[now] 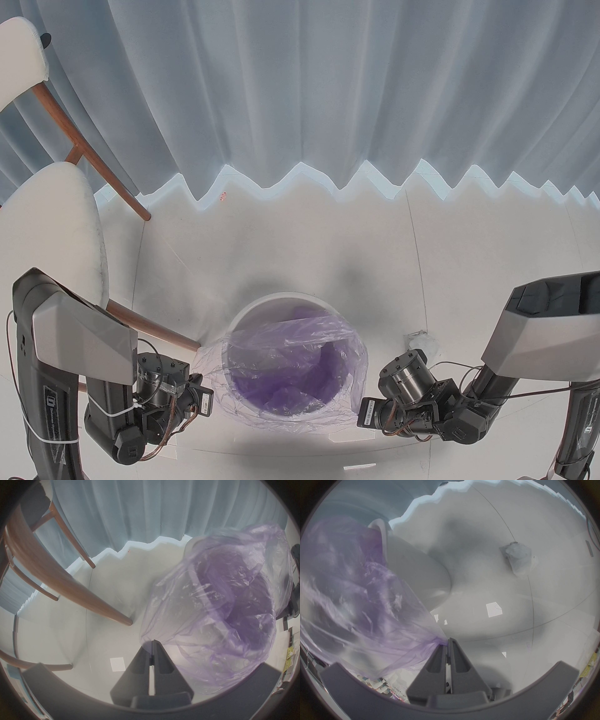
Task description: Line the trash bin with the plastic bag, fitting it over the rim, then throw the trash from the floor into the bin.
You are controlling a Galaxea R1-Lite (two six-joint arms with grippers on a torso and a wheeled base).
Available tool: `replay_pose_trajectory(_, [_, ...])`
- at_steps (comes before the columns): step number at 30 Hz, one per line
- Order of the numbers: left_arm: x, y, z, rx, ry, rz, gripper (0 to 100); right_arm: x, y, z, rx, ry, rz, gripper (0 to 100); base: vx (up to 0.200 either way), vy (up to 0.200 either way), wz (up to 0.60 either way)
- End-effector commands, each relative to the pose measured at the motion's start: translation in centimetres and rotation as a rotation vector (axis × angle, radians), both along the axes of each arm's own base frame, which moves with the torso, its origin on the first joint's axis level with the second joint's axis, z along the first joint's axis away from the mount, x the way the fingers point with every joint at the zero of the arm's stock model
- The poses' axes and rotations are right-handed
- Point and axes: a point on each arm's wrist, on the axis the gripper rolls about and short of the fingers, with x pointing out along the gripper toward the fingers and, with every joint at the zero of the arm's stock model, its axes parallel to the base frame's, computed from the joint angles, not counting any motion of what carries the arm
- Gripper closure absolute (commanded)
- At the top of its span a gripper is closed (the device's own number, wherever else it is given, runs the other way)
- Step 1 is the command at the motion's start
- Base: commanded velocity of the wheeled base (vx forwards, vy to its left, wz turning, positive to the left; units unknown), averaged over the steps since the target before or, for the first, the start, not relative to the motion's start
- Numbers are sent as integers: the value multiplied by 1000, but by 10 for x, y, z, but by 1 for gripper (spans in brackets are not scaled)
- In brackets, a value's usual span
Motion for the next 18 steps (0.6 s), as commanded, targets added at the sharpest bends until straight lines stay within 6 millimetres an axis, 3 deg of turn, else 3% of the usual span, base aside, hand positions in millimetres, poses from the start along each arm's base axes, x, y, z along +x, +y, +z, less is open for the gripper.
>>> replay_pose_trajectory(1, [11,-3,-4,-5,-27,19,100,3,2,-8,-9,-23,-12,100,0,0,0])
replay_pose_trajectory(8, [11,-5,-1,11,-45,48,100,6,4,-11,7,-91,-36,100,0,0,0])
replay_pose_trajectory(9, [10,-5,-2,16,-44,51,0,5,3,-12,5,-91,-35,100,0,0,0])
replay_pose_trajectory(11, [9,-4,-2,23,-43,64,0,3,1,-12,-1,-89,-31,100,0,0,0])
replay_pose_trajectory(12, [9,-5,-2,25,-46,69,0,2,0,-12,-7,-88,-26,0,0,0,0])
replay_pose_trajectory(18, [0,-7,10,14,-65,67,0,0,-1,-9,18,-119,-21,0,0,0,0])
